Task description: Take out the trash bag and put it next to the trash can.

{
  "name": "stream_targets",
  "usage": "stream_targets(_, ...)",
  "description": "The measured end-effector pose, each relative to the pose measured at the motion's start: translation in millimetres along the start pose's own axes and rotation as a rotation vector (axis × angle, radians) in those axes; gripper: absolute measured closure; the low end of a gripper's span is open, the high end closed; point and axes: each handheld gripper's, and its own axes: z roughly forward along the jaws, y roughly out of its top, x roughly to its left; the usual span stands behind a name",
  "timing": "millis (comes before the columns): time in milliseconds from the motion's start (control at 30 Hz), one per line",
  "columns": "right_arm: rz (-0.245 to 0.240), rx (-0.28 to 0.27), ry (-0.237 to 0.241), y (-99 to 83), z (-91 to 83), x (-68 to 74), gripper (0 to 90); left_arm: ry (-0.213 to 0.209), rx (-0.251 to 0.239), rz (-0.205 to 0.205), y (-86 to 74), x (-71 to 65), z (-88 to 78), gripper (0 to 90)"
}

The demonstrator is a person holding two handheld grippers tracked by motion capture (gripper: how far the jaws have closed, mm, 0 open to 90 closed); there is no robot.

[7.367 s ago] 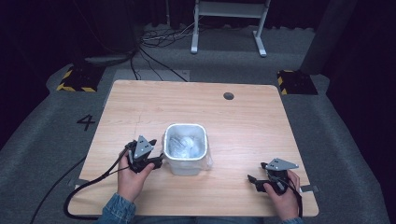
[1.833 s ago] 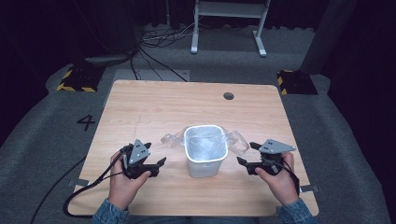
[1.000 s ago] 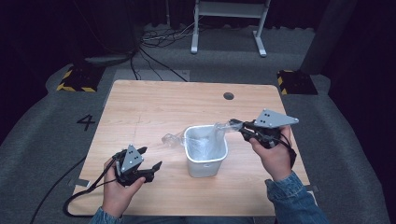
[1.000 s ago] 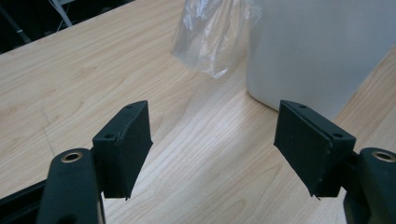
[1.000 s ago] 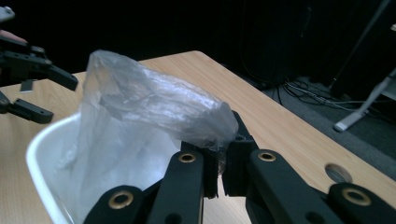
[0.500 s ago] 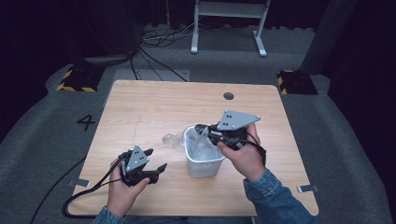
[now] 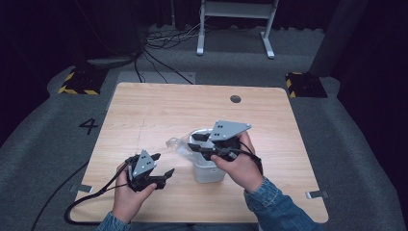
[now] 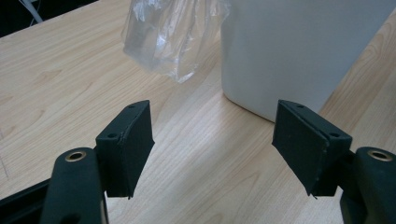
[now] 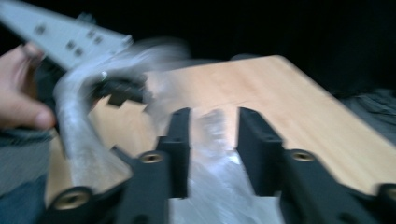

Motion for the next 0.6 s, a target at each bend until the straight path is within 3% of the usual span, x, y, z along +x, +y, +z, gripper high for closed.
stream_targets(167, 0.029, -0.065, -0.109, -1.2, -32.8, -10.2, 46.1, -0.010, 0.002, -0.001, 0.7, -0.8, 2.3, 28.6)
stream_targets(400, 0.096, -0.141, -0.206, -14.2, -78.3, -24.7, 40.3, -0.017, 0.000, 0.006, 4.1, -2.2, 6.2, 28.7)
stream_targets(467, 0.116, -0.128, -0.223, -21.8, -86.5, -28.3, 39.5, -0.021, 0.002, 0.007, 4.7, -2.8, 7.9, 28.8)
stream_targets(600, 0.151, -0.013, -0.176, -38.7, -86.0, -30.0, 38.1, -0.036, -0.002, 0.010, 6.0, -4.9, 10.4, 29.3)
